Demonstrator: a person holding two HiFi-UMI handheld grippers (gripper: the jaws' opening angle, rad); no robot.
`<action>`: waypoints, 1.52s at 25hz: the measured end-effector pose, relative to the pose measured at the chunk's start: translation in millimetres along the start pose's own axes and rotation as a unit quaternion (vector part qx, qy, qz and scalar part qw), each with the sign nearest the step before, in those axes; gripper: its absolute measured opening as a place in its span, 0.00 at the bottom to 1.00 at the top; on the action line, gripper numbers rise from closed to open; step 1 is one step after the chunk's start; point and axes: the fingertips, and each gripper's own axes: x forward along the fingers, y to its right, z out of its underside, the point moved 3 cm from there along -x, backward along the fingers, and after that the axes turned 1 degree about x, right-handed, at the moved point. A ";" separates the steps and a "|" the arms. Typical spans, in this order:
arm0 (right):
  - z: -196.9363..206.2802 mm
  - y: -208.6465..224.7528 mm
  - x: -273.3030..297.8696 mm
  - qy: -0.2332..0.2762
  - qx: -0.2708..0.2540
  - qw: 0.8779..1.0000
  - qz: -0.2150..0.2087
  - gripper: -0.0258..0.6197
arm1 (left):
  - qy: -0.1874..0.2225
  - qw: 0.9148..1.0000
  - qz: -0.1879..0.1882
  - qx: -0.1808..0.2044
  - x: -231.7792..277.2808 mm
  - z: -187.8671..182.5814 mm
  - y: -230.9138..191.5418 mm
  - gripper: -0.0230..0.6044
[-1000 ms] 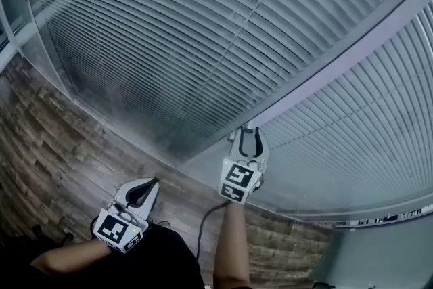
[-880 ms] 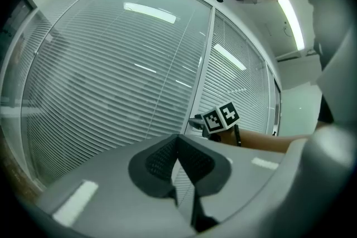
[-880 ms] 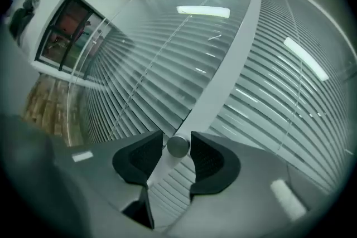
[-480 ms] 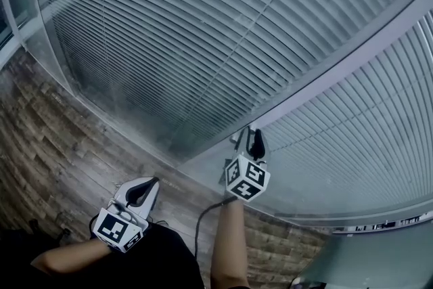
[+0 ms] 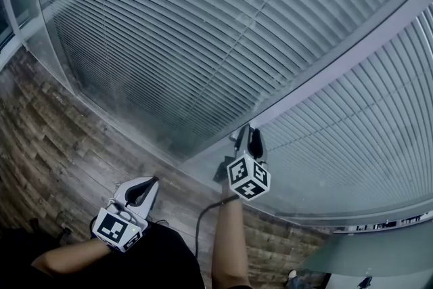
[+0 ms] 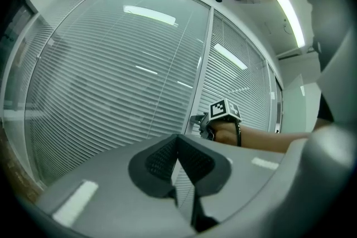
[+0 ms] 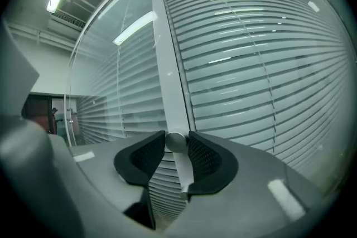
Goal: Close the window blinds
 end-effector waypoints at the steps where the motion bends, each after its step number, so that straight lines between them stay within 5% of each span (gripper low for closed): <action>1: 0.0 -0.8 -1.9 -0.004 -0.005 1.000 -0.001 0.24 | 0.003 1.000 0.000 0.006 -0.1 -2.0 0.2 0.04; 6: -3.3 -4.5 -26.0 -0.001 -0.037 0.999 -0.002 0.22 | 0.026 0.998 0.022 0.053 3.4 -14.4 12.8 0.04; 10: -2.6 -11.0 -55.5 0.007 -0.088 0.996 0.011 0.04 | 0.031 0.998 0.034 0.035 2.1 -19.0 17.9 0.04; 21: -2.4 -46.4 -165.7 0.045 -0.077 0.996 0.020 0.04 | 0.025 0.997 0.064 0.031 -1.1 -29.7 -2.6 0.04; 28: 10.7 -73.8 -192.9 0.058 -0.154 0.986 0.040 0.04 | 0.015 0.995 0.090 0.025 2.4 -29.1 -5.4 0.04; 38: 17.0 -88.5 -195.0 0.047 -0.090 0.994 0.042 0.04 | 0.010 0.992 0.122 0.017 -3.9 -31.0 -4.2 0.04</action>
